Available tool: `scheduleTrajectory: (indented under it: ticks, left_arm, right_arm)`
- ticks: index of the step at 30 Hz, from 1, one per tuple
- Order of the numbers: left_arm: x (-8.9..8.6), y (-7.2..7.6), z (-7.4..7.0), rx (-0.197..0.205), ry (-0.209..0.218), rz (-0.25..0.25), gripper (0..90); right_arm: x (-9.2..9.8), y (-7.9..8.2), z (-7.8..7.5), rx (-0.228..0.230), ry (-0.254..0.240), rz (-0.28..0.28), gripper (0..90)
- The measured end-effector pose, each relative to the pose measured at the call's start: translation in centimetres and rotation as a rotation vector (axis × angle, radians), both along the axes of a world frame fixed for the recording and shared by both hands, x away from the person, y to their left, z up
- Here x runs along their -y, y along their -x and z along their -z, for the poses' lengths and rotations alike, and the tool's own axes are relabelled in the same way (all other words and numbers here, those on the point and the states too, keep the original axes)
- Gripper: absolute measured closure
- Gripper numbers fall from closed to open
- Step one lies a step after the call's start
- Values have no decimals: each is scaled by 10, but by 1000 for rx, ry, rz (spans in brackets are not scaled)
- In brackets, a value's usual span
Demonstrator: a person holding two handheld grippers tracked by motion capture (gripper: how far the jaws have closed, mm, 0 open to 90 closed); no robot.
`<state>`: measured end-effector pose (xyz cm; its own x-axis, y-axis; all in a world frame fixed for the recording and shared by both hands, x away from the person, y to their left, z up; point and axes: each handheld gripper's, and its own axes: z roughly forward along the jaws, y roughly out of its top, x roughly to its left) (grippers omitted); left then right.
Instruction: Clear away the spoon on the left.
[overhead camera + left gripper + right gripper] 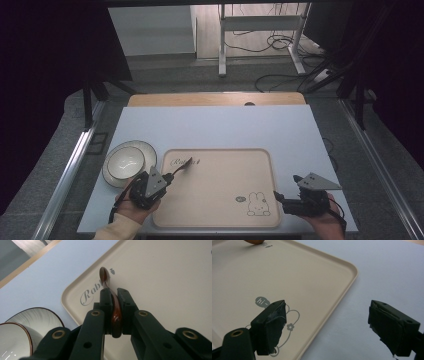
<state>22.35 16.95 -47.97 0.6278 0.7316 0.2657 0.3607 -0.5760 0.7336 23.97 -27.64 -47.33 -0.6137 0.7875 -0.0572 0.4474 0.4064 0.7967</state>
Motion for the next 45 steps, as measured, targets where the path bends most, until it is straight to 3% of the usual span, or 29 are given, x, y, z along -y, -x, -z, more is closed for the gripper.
scheduleTrajectory:
  ticks: [10, 21, 29, 33, 35, 41, 45]
  left_arm:
    - [4, 1, 5, -14, -25, 8, 840]
    - [14, 1, 14, -67, -82, 54, 823]
    - [17, 0, 18, -105, -94, 79, 778]
    - [19, 1, 20, -119, -95, 113, 702]
    - [21, 0, 22, -137, -93, 125, 591]
    - [20, -2, 20, -144, -40, 88, 381]
    - [14, -2, 16, -134, 4, 60, 308]
  right_arm:
    - [0, 0, 0, -2, 2, 0, 151]
    - [0, 0, 0, 0, 3, -2, 151]
    - [0, 0, 1, -1, 4, -3, 151]
    - [0, 0, 0, -1, 4, -4, 150]
    - [0, 0, 1, -1, 4, -4, 150]
    - [0, 0, 1, -2, 5, -4, 150]
    - [0, 0, 1, -1, 5, -4, 151]
